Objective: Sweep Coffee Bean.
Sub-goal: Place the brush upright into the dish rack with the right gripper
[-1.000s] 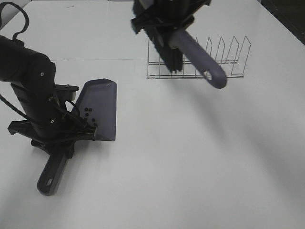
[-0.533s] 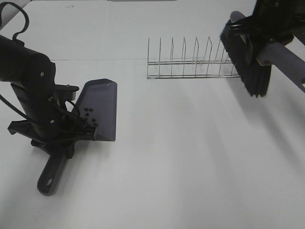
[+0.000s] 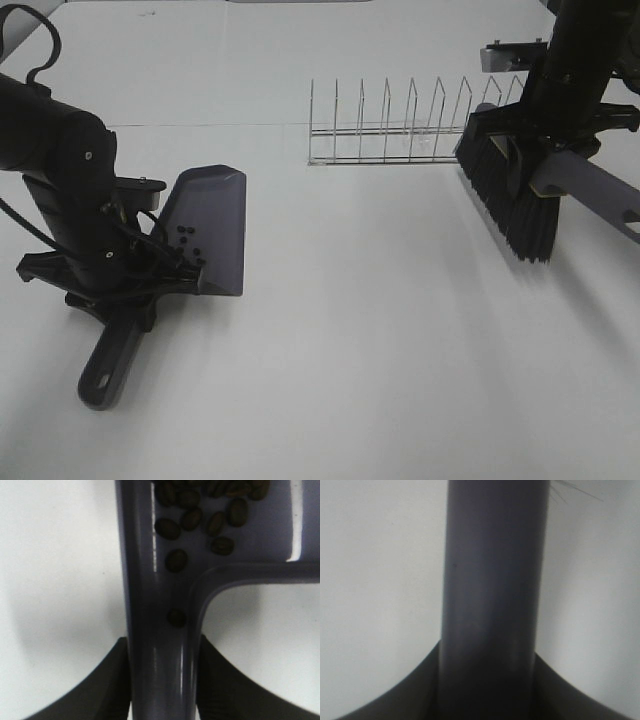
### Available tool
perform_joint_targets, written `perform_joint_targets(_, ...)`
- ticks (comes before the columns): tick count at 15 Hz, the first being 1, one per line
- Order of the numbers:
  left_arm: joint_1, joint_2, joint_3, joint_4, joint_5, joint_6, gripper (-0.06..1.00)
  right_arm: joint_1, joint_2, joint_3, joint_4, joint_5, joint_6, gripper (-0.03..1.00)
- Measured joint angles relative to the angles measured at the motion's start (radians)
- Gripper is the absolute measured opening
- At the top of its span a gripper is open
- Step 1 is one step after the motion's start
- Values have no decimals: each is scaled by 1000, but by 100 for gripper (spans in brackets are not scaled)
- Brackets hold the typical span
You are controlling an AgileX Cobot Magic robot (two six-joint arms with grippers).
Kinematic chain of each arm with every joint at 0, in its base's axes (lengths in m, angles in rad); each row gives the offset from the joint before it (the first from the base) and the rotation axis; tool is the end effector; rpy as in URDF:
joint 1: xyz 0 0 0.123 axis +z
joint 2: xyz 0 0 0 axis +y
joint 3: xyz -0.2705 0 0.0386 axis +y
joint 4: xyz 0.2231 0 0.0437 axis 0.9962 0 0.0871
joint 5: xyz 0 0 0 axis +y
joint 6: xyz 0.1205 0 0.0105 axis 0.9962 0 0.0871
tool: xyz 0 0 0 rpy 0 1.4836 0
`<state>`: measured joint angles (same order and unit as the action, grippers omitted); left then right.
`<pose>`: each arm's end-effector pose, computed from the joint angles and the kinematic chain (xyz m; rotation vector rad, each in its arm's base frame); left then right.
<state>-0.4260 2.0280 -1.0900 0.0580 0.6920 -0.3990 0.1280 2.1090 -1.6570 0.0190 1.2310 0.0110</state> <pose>0.2975 -0.1301 0.0738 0.1103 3.0987 0.0361 0.3851 0.0517 0.1564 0.1719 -3.1106 -0.0250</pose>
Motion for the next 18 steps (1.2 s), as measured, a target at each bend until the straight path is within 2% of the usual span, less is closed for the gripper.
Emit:
perform_joint_targets(14,0,0,0,-4,-6,19,35,0,27,-8,-4,-147,11,30)
perform_joint_targets(18,0,0,0,-4,-6,23,35,58,109,-118,-113,-96,81,30)
